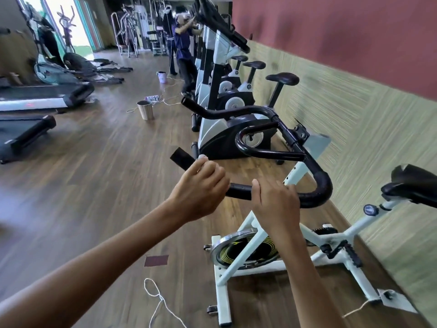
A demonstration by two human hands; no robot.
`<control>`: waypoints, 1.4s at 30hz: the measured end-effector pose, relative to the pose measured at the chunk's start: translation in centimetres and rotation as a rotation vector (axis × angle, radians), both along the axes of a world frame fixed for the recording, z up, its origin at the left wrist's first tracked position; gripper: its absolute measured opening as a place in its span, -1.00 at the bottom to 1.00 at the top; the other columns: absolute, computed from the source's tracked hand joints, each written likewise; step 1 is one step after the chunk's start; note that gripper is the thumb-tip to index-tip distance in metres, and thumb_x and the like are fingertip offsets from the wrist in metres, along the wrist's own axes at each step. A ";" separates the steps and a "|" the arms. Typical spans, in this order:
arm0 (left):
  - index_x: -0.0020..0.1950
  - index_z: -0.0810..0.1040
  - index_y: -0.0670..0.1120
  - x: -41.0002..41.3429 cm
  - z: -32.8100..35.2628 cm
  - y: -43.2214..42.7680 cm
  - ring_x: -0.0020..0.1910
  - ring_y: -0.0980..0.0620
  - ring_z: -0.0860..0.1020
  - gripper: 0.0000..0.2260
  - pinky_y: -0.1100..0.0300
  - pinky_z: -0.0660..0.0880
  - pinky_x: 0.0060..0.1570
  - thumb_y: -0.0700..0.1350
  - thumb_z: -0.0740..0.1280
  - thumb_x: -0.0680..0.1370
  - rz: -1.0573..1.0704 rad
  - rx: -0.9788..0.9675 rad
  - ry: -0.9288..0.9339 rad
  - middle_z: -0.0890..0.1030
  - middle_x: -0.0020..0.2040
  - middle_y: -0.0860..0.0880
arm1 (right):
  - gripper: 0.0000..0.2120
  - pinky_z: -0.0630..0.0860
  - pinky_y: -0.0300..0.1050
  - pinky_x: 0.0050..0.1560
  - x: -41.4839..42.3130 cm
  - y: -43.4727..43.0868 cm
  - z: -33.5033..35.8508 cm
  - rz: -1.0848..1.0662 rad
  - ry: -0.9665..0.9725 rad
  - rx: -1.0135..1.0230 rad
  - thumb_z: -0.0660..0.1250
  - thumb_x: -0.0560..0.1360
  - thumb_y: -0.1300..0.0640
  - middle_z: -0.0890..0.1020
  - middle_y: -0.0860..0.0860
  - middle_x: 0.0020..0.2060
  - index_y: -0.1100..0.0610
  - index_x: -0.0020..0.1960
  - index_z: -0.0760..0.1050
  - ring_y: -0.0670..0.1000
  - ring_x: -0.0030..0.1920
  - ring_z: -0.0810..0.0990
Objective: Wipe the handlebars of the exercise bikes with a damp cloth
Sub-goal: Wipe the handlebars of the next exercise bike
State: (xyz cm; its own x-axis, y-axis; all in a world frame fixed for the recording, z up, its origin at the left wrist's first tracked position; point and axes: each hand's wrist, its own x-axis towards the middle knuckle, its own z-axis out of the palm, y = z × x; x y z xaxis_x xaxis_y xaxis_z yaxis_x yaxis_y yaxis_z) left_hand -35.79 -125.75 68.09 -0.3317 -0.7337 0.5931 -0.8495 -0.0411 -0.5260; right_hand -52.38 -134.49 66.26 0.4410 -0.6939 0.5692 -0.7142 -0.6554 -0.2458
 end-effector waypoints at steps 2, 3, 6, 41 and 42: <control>-0.02 0.56 -0.13 1.3 0.7 0.3 -0.09 -0.14 0.53 -0.80 -0.04 0.44 0.16 -0.09 0.17 0.62 -0.071 -0.029 -0.001 0.59 -0.05 -0.13 | -0.67 0.39 0.00 -0.16 -0.2 -0.3 0.1 0.007 0.016 -0.024 -0.04 0.60 -0.01 0.39 -0.13 -0.40 -0.01 -0.28 0.33 -0.01 -0.37 0.34; -0.03 0.57 -0.12 1.7 0.7 0.4 -0.09 -0.13 0.54 -0.80 -0.03 0.45 0.16 -0.08 0.18 0.62 -0.096 -0.045 0.002 0.60 -0.04 -0.12 | -0.66 0.39 -0.01 -0.16 -0.2 -0.3 -0.1 0.003 0.015 -0.046 -0.04 0.61 -0.01 0.38 -0.14 -0.41 -0.01 -0.28 0.35 -0.01 -0.37 0.34; -0.08 0.60 -0.11 1.8 0.0 -0.3 -0.12 -0.12 0.56 -0.82 0.00 0.47 0.12 -0.09 0.22 0.58 -0.136 -0.183 0.005 0.61 -0.09 -0.08 | -0.61 0.37 -0.03 -0.18 0.0 -0.3 -1.0 -0.041 -0.041 -0.178 -0.01 0.62 0.00 0.45 -0.11 -0.43 0.02 -0.28 0.44 0.00 -0.39 0.37; 0.53 -0.37 0.20 -0.6 -11.3 -11.9 0.59 -0.09 -0.14 -0.40 -0.24 0.12 0.49 0.07 -0.02 0.64 -1.056 -0.921 0.929 -0.39 0.55 0.12 | -0.55 0.24 0.00 0.07 1.3 -2.3 -6.5 -0.097 -0.248 -0.793 -0.11 0.60 -0.06 0.61 -0.01 -0.11 0.06 -0.04 0.52 0.07 -0.08 0.45; 0.50 -0.39 0.25 -0.8 -11.7 -12.2 0.59 -0.07 -0.16 -0.40 -0.20 0.10 0.51 0.09 -0.02 0.63 -1.066 -0.902 0.930 -0.41 0.54 0.11 | -0.55 0.24 0.01 0.07 1.3 -2.4 -6.5 -0.102 -0.248 -0.794 -0.10 0.60 -0.06 0.61 -0.01 -0.12 0.07 -0.05 0.53 0.08 -0.08 0.46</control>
